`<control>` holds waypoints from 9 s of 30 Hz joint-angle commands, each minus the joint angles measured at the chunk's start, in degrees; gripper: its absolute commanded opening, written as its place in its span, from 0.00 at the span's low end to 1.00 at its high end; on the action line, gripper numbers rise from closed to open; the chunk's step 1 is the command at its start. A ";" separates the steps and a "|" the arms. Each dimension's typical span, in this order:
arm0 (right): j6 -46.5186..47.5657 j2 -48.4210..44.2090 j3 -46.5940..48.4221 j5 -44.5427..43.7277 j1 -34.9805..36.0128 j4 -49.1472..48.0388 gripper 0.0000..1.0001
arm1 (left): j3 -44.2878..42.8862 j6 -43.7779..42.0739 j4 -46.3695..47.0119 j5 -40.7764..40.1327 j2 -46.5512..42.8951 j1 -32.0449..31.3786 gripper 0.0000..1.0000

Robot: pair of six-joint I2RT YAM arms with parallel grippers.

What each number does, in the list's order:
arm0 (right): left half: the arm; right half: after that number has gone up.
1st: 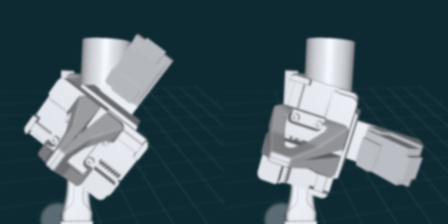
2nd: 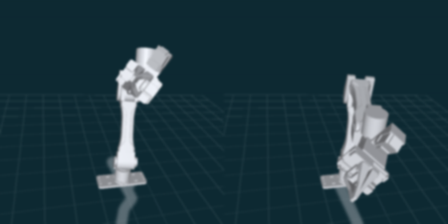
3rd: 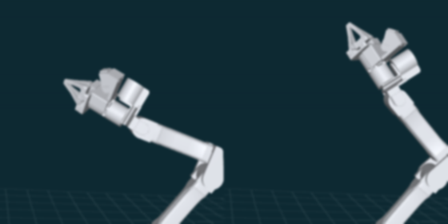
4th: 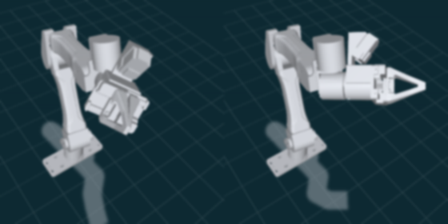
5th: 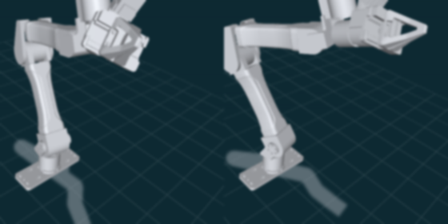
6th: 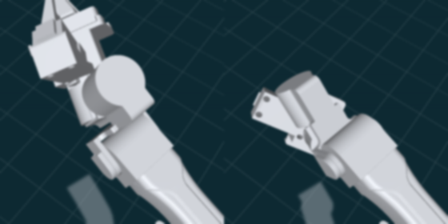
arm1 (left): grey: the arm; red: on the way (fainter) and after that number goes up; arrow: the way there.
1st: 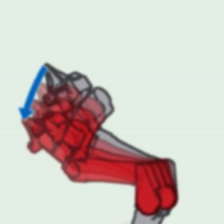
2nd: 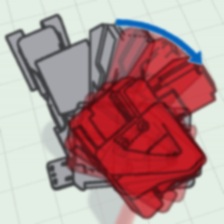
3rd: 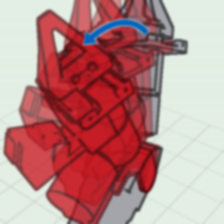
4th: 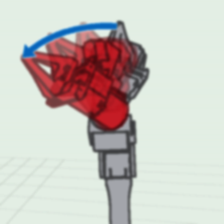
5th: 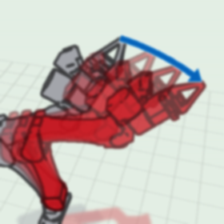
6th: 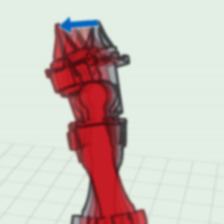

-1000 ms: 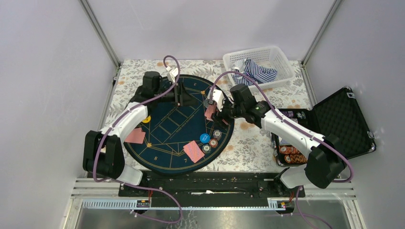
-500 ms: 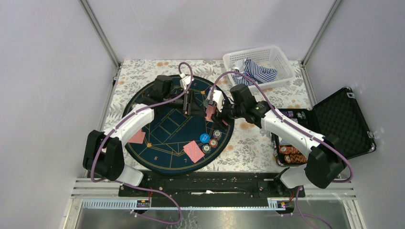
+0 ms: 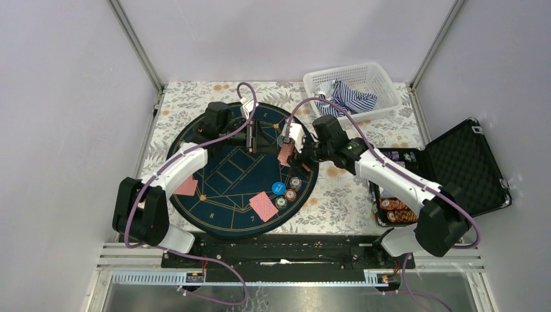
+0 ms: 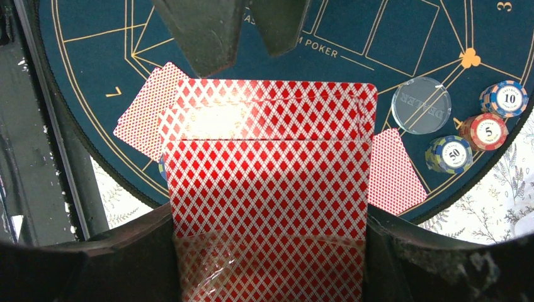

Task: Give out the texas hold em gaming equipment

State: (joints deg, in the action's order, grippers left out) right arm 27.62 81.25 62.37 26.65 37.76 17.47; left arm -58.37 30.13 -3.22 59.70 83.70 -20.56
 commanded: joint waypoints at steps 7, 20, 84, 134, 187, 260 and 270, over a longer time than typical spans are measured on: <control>0.73 -0.54 0.43 0.60 1.28 -1.87 0.00 | -1.50 2.33 5.29 0.85 0.92 -2.18 0.54; 1.01 -1.36 0.30 0.06 1.44 -1.92 0.00 | -1.22 1.34 2.84 -0.76 1.03 -0.61 0.26; 0.55 -0.82 0.74 -2.20 1.42 -2.75 0.00 | -0.55 2.66 3.00 1.03 -0.15 -0.06 0.21; 0.94 -1.35 0.12 -3.14 1.37 -3.00 0.00 | 1.51 3.02 1.47 0.04 -3.29 7.12 0.00; 0.77 -8.40 -3.83 -3.15 -4.37 -0.63 0.00 | -32.54 -48.17 -18.69 -74.70 35.01 -5.92 0.00; 0.86 -2.15 -0.32 0.25 -1.76 0.11 0.00 | -10.63 -7.49 -7.20 -0.54 8.04 -5.76 0.65; 0.85 -3.16 -0.24 -0.04 -1.55 -0.16 0.00 | -11.19 -10.18 -10.89 -2.83 8.90 -5.80 0.42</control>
State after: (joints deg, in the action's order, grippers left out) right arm 28.40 79.57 59.75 25.17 35.57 18.98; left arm -68.86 22.06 -13.89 57.74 92.60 -26.28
